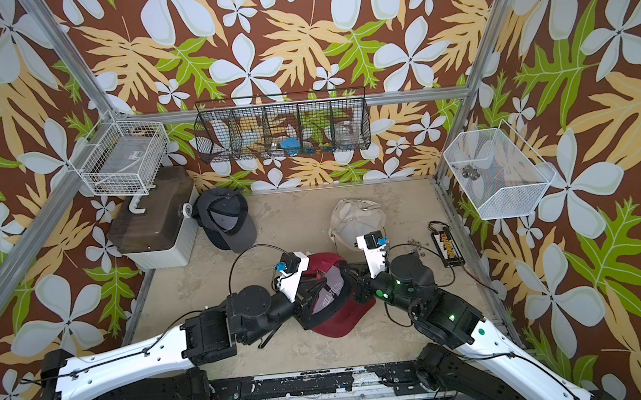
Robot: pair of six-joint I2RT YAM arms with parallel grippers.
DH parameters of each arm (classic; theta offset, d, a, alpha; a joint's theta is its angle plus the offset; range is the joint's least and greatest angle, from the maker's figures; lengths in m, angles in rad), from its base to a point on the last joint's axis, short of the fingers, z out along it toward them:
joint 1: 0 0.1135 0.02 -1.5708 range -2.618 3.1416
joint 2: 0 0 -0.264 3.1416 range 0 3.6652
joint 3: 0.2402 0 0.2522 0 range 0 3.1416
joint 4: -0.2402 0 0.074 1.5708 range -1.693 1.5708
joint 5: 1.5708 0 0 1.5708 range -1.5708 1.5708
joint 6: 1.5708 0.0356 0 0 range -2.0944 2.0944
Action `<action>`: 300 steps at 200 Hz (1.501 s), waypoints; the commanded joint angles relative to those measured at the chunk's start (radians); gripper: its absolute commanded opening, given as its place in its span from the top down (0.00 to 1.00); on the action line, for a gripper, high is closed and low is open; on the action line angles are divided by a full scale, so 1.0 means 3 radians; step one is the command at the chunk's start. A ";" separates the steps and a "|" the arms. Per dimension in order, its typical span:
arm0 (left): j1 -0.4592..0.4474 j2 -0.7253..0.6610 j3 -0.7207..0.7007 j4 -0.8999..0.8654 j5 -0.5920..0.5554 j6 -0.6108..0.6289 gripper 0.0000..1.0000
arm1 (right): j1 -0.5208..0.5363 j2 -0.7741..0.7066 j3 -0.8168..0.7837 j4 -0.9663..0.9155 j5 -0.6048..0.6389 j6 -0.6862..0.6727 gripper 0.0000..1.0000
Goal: Open the adjustable buckle of the baseball cap
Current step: Pull the adjustable strap on the baseball cap.
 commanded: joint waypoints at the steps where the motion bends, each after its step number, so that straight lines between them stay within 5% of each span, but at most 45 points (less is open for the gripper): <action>1: -0.0001 0.0052 0.0095 -0.0168 0.0059 -0.0023 0.94 | 0.0005 -0.0021 -0.0006 -0.0033 -0.0051 -0.0136 0.96; 153: -0.0001 0.0255 0.0529 -0.0613 0.0097 0.0015 0.95 | 0.0005 -0.0266 -0.0036 -0.0198 -0.0079 -0.0569 0.67; 300: -0.0001 0.0524 0.0716 -0.0690 0.0238 0.0010 0.95 | 0.0251 -0.0205 0.0088 -0.0033 -0.0026 -0.0708 0.66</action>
